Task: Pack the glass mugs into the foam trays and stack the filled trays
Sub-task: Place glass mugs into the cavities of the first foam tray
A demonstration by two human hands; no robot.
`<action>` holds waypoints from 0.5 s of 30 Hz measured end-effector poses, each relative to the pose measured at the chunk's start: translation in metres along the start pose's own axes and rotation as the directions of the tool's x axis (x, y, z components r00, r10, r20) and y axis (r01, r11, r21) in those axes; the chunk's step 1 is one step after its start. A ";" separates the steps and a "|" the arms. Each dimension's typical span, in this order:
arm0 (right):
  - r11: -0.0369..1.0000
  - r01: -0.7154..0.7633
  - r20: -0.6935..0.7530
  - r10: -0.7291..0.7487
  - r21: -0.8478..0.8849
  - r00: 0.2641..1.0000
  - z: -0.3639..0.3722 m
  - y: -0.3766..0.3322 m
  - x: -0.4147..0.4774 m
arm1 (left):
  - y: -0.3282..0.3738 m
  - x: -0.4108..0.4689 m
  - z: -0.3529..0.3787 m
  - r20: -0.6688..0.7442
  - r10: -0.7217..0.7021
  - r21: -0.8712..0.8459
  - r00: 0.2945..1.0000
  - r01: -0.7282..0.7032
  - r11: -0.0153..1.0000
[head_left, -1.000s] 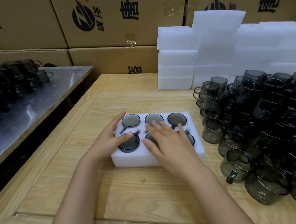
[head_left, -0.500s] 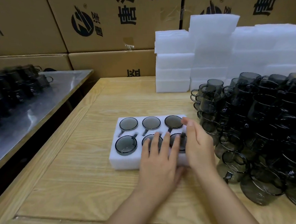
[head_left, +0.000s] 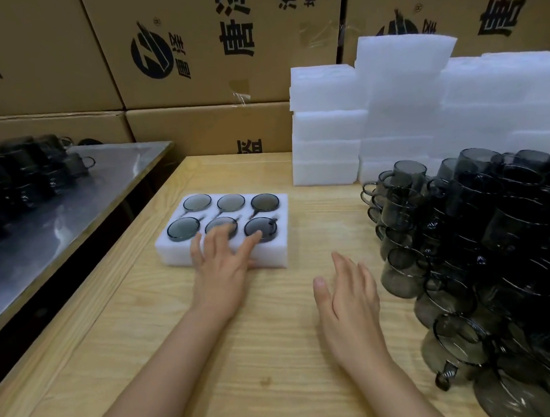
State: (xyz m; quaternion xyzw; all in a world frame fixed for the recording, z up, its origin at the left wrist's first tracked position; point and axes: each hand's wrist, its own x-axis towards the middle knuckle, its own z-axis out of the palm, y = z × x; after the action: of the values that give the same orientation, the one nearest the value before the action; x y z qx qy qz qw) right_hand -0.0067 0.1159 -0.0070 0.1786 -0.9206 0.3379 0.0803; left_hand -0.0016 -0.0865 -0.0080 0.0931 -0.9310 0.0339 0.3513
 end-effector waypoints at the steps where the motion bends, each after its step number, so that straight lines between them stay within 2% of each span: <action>1: 1.000 0.012 0.024 -0.012 -0.023 1.000 0.001 -0.001 0.000 | -0.009 0.008 0.006 0.003 -0.034 0.004 0.999 0.034 0.999; 9: 0.948 0.060 0.168 -0.007 -0.313 0.986 0.002 -0.010 0.010 | -0.072 0.083 0.070 0.042 -0.174 -0.050 0.984 0.176 0.983; 12: 0.947 0.038 0.048 -0.024 -0.318 0.999 0.008 -0.012 0.014 | -0.094 0.114 0.093 0.103 -0.200 -0.075 0.974 0.208 0.975; 14: 0.923 0.050 -0.067 -0.081 -0.381 0.994 0.017 -0.001 0.015 | -0.107 0.131 0.108 0.128 -0.214 -0.077 0.968 0.225 0.971; 15: 0.920 0.058 -0.035 -0.077 -0.388 0.996 0.023 0.005 0.015 | -0.112 0.140 0.115 0.151 -0.235 -0.075 0.960 0.249 0.966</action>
State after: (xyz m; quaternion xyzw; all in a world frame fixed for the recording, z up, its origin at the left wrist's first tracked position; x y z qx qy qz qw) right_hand -0.0227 0.1003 -0.0236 0.1824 -0.9601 0.1510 0.1487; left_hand -0.1566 -0.2323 -0.0023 0.1920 -0.9356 -0.0597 0.2903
